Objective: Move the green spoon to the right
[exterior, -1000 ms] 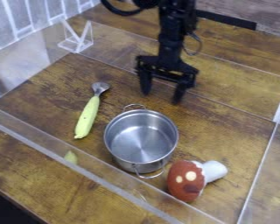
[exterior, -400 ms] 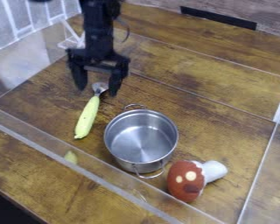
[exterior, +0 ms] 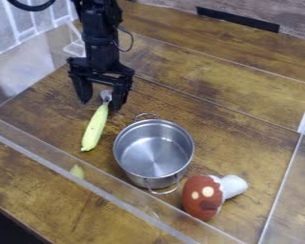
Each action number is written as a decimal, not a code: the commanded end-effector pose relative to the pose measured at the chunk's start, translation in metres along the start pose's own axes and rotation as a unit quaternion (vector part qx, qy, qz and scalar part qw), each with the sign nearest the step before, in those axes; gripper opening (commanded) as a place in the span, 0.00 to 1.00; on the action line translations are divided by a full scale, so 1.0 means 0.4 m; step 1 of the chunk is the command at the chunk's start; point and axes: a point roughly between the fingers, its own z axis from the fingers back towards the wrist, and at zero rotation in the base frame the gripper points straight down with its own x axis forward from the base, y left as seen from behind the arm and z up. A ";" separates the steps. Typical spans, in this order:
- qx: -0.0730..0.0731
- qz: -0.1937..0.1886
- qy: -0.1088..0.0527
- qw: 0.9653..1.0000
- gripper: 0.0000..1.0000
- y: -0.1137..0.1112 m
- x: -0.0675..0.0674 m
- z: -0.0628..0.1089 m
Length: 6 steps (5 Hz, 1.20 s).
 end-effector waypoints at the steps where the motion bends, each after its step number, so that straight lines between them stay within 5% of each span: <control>1: -0.003 -0.027 -0.010 1.000 1.00 -0.047 -0.007 0.025; 4: -0.012 -0.012 0.005 1.000 1.00 -0.029 0.022 0.006; 6: -0.024 -0.020 0.014 0.999 1.00 -0.047 0.011 0.006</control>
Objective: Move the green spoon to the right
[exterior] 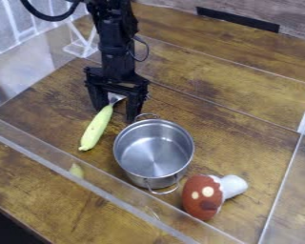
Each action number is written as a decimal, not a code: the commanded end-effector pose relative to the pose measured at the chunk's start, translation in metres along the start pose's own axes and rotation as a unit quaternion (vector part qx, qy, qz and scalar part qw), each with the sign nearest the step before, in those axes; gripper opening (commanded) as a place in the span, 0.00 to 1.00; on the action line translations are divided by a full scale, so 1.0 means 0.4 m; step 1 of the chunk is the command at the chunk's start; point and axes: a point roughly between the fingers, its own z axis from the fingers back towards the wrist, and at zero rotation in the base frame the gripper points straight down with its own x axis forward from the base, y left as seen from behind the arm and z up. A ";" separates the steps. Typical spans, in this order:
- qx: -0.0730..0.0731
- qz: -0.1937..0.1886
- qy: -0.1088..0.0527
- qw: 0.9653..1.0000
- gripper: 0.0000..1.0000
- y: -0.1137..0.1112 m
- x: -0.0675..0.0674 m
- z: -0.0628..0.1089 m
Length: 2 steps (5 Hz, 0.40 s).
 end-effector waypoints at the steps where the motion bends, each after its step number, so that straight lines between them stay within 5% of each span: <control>1: -0.003 -0.003 -0.015 1.000 1.00 -0.004 0.006 0.034; 2: -0.007 -0.005 -0.011 1.000 1.00 0.036 0.014 0.034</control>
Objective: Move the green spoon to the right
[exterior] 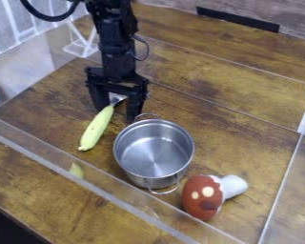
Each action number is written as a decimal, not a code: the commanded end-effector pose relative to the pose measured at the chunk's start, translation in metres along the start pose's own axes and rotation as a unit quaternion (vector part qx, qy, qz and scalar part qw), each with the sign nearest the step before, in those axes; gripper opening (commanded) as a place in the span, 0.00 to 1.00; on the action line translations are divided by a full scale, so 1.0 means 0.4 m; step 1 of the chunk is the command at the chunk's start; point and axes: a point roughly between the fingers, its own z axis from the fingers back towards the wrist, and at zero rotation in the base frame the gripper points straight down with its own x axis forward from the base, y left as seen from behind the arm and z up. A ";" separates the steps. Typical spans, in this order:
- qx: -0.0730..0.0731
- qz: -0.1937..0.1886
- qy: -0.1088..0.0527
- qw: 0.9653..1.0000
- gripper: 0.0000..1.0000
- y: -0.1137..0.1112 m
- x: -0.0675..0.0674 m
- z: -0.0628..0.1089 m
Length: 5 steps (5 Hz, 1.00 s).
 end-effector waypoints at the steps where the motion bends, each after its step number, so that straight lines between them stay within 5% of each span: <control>1: 0.002 0.004 -0.017 1.000 1.00 0.062 0.020 0.036; 3: 0.004 0.007 -0.011 1.000 1.00 0.083 0.015 0.061; 5: 0.009 0.016 -0.004 1.000 1.00 0.043 0.010 0.089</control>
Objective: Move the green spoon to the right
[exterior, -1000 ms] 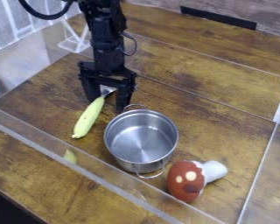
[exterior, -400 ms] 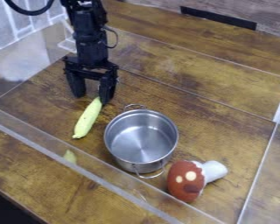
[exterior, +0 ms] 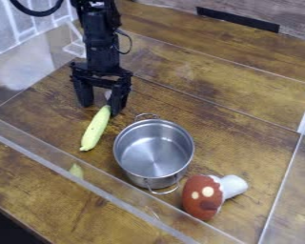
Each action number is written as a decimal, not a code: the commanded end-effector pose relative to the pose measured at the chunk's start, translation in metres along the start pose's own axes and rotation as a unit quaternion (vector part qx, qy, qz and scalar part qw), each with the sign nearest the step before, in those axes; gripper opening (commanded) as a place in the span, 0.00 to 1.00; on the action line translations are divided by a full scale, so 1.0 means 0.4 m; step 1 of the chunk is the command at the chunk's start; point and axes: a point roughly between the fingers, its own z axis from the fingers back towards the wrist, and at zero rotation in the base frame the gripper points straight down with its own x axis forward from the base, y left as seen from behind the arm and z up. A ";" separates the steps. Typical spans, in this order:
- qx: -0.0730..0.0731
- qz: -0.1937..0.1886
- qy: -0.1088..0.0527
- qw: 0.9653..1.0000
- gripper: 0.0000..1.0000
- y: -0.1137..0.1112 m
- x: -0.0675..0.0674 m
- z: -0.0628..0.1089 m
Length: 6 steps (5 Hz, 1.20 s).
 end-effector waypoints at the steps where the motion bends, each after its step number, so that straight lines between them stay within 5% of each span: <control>1: 0.005 0.020 -0.047 0.999 1.00 0.008 -0.006 0.074; 6: -0.011 0.023 -0.039 0.999 1.00 -0.034 -0.133 0.049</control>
